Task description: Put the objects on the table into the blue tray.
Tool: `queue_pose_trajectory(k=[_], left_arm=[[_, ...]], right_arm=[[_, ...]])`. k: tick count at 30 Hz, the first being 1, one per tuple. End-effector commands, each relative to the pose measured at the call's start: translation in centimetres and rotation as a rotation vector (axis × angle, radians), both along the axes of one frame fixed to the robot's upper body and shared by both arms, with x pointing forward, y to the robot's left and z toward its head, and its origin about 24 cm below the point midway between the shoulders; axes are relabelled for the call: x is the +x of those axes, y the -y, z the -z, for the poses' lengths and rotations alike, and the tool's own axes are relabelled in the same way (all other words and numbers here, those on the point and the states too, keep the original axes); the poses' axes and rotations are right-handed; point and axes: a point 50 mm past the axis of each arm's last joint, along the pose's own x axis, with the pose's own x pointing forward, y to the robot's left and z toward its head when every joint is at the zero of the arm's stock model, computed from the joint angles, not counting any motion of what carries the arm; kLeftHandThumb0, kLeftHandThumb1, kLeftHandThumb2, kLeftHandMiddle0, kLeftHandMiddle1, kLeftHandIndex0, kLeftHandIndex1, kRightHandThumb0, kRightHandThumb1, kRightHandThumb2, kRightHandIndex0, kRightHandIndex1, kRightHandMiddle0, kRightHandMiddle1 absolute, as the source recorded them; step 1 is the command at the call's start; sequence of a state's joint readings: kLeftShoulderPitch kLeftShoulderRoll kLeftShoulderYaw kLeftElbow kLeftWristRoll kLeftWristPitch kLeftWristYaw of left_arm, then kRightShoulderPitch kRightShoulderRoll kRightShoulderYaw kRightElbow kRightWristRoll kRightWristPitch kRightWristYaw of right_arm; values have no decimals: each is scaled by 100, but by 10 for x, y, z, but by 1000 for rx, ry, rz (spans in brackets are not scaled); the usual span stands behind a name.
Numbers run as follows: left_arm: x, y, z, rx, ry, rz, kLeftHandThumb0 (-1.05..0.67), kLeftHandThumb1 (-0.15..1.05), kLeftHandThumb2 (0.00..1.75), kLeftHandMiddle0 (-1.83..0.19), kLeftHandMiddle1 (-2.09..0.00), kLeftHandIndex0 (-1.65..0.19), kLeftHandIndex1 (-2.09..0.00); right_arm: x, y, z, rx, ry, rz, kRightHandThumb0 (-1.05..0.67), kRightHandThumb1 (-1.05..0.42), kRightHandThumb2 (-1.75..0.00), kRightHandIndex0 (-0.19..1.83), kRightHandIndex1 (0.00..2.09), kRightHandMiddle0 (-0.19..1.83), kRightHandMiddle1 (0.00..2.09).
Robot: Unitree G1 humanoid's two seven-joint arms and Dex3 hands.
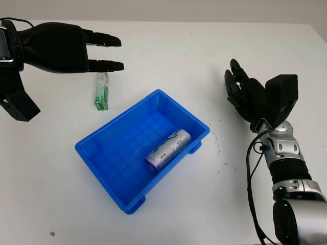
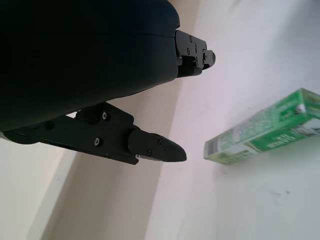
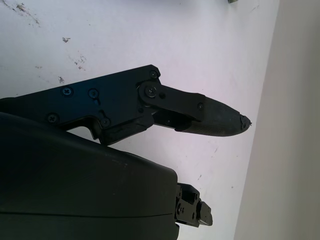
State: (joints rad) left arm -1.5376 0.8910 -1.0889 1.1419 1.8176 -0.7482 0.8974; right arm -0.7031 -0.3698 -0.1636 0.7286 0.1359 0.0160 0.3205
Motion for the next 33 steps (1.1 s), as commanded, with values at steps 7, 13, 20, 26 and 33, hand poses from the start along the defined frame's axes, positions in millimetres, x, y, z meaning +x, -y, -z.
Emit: queue_pose_trajectory(k=[7, 13, 20, 26, 33], left_arm=[[7, 8, 31, -22, -51, 9, 1, 104, 13, -15, -7, -12, -8], [10, 10, 61, 85, -74, 25, -13, 101, 8, -22, -8, -17, -10], [8, 12, 80, 57, -78, 94, -19, 104, 9, -57, -17, -45, -23], [7, 16, 78, -48, -21, 166, -15, 105, 14, -72, -201, -39, -197], [15, 21, 64, -81, 48, 83, -45, 105, 37, -79, -209, -37, -209]], right_arm=[[-6, 5, 13, 26, -21, 4, -70, -105, -63, -19, 0, -19, 0], [-11, 13, 14, 11, -28, 27, -75, -105, -59, -19, 0, -19, 0], [-14, 18, 17, 17, -33, 9, -73, -105, -59, -19, 0, -19, 0], [-15, 19, 21, 32, -51, 6, -74, -105, -59, -19, 0, -19, 0], [-15, 19, 24, 35, -69, -4, -74, -105, -60, -19, 0, -19, 0]])
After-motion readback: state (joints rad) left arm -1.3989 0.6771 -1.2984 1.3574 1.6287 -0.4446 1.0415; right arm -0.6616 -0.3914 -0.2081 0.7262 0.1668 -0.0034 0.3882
